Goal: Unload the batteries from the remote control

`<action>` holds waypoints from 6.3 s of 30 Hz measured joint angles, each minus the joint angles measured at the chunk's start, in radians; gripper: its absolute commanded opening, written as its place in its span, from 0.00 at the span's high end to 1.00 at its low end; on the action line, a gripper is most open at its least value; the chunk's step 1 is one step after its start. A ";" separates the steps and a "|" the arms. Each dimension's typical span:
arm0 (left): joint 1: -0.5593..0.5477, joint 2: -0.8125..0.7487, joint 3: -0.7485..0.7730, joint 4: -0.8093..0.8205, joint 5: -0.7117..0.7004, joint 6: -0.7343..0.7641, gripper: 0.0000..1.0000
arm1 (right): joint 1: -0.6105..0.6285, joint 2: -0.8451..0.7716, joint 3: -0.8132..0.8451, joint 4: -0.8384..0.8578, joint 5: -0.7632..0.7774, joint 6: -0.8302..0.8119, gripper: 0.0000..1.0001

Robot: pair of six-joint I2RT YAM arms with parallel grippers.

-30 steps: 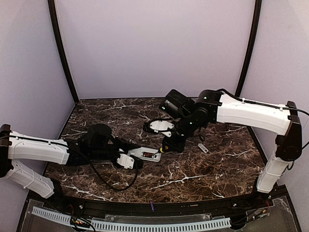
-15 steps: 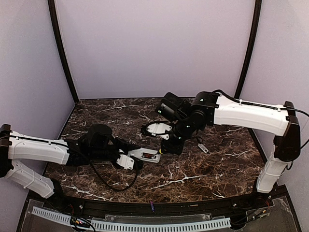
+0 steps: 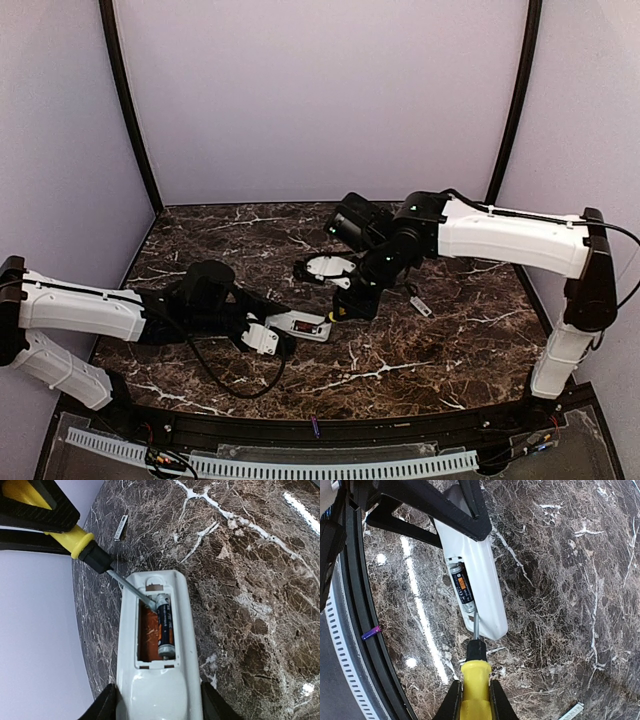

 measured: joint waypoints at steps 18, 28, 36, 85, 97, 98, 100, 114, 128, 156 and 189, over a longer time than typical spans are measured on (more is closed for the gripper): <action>-0.001 0.010 -0.008 0.026 -0.007 0.012 1.00 | -0.031 0.010 -0.016 0.017 -0.053 0.001 1.00; -0.003 0.018 -0.008 0.037 -0.011 0.009 1.00 | -0.031 0.010 -0.016 0.017 -0.045 0.002 1.00; -0.003 0.018 -0.008 0.049 -0.010 -0.029 1.00 | -0.031 -0.003 -0.016 0.017 -0.044 0.006 1.00; 0.025 0.037 -0.008 0.302 -0.176 -0.277 1.00 | -0.037 -0.428 -0.506 0.411 0.526 0.449 1.00; 0.025 -0.002 -0.013 0.372 -0.240 -0.337 1.00 | -0.139 -0.220 -0.568 0.637 0.657 0.592 1.00; 0.025 -0.006 -0.013 0.379 -0.248 -0.338 1.00 | -0.156 -0.198 -0.568 0.666 0.658 0.601 1.00; 0.025 -0.012 -0.014 0.392 -0.261 -0.341 1.00 | -0.187 -0.161 -0.568 0.719 0.661 0.612 1.00; 0.029 -0.016 -0.020 0.410 -0.304 -0.351 1.00 | -0.404 0.192 -0.457 1.034 0.557 0.626 1.00; 0.029 -0.019 -0.021 0.410 -0.323 -0.350 1.00 | -0.500 0.357 -0.259 1.064 0.367 0.686 0.92; 0.029 -0.019 -0.021 0.409 -0.325 -0.354 1.00 | -0.507 0.389 -0.248 1.018 0.241 0.740 0.63; 0.028 -0.101 0.336 -0.409 -0.671 -1.607 1.00 | -0.507 -0.042 -0.303 0.795 0.261 0.660 0.01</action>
